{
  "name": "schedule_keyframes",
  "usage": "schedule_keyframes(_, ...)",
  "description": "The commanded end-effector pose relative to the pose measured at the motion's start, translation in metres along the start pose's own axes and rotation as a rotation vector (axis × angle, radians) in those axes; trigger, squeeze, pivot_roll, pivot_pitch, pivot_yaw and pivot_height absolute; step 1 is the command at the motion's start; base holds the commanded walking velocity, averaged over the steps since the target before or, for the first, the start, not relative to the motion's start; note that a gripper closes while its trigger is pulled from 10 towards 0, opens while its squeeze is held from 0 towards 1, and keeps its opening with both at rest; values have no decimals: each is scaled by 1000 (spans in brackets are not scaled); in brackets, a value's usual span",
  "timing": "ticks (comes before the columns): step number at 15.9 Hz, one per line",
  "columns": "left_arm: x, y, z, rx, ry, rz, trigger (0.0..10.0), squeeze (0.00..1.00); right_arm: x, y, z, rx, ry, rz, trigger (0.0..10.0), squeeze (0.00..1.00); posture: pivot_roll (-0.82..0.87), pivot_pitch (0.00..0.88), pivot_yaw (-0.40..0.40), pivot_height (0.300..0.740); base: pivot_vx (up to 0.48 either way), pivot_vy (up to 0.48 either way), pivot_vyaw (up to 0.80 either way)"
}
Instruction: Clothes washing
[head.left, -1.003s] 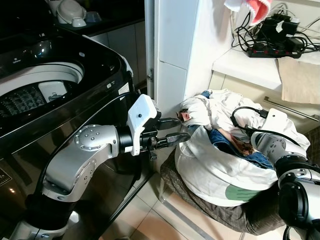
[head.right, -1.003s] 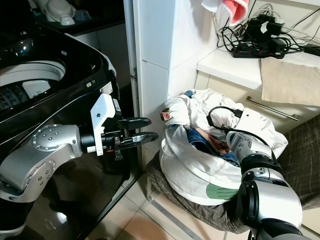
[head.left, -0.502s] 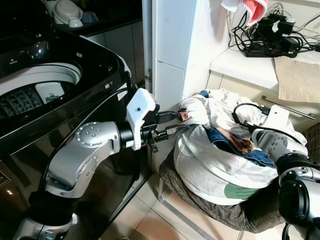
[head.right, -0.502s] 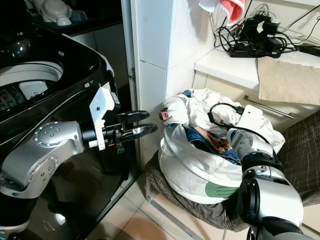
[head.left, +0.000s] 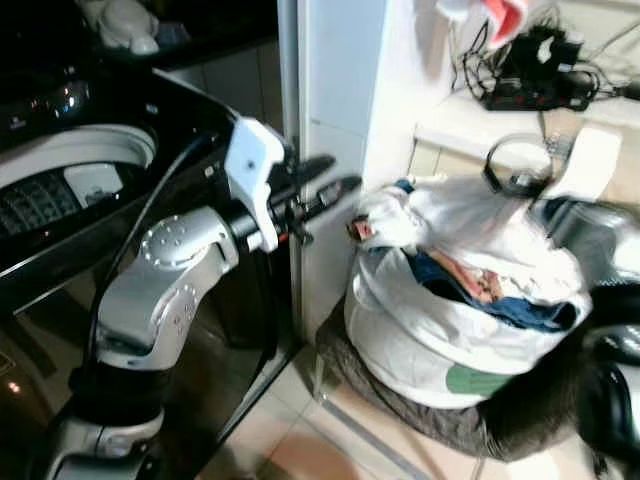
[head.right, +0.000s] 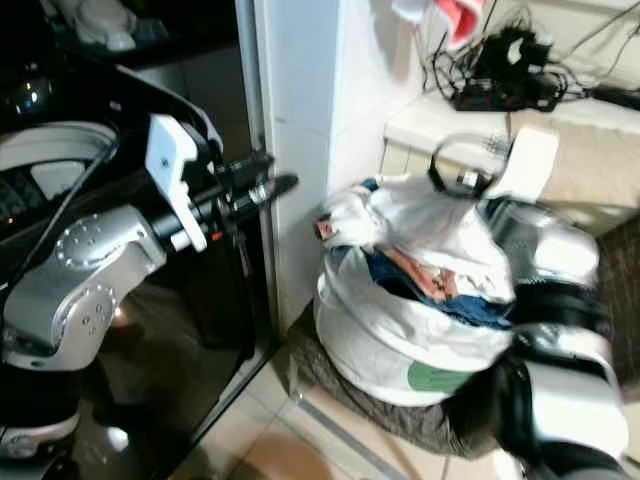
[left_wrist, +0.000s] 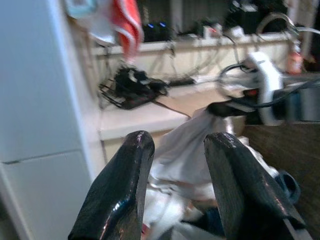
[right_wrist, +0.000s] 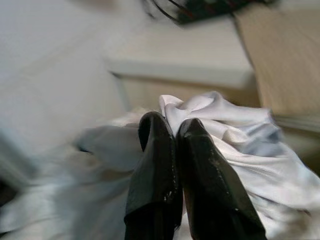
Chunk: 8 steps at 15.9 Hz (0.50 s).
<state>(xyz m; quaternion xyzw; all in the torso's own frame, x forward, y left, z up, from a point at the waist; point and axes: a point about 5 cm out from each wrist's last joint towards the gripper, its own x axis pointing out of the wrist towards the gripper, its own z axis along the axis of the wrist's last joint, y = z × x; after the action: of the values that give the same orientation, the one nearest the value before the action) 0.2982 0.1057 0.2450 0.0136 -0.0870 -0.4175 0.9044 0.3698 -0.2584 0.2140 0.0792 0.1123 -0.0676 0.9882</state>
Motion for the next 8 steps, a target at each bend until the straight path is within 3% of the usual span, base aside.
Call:
schedule_keyframes(1,2,2,12,27,-50,27,10000,0,-14,13,19,0,-38,123,0,0,-19,0,-14,740,0,0,0)
schedule_keyframes(4,8,6,25,66,-124,68,10000,0,-46,38,59,41,-132,402,0,0,-33,0,-7,740,0,0,0)
schedule_keyframes(5,14,7,32,56,-159,84,10000,0,-68,59,82,71,-186,606,0,0,-33,0,-7,740,0,0,0)
schedule_keyframes(6,18,7,36,18,-190,89,10000,1000,-79,70,92,104,-211,708,0,0,-33,0,-7,740,0,0,0)
schedule_keyframes(7,21,6,41,-35,-235,79,10000,1000,-89,79,100,141,-233,811,0,0,-41,0,-9,740,0,0,0)
schedule_keyframes(8,22,6,43,-38,-253,75,10000,1000,-94,82,102,149,-236,843,0,0,-41,0,-9,740,0,0,0)
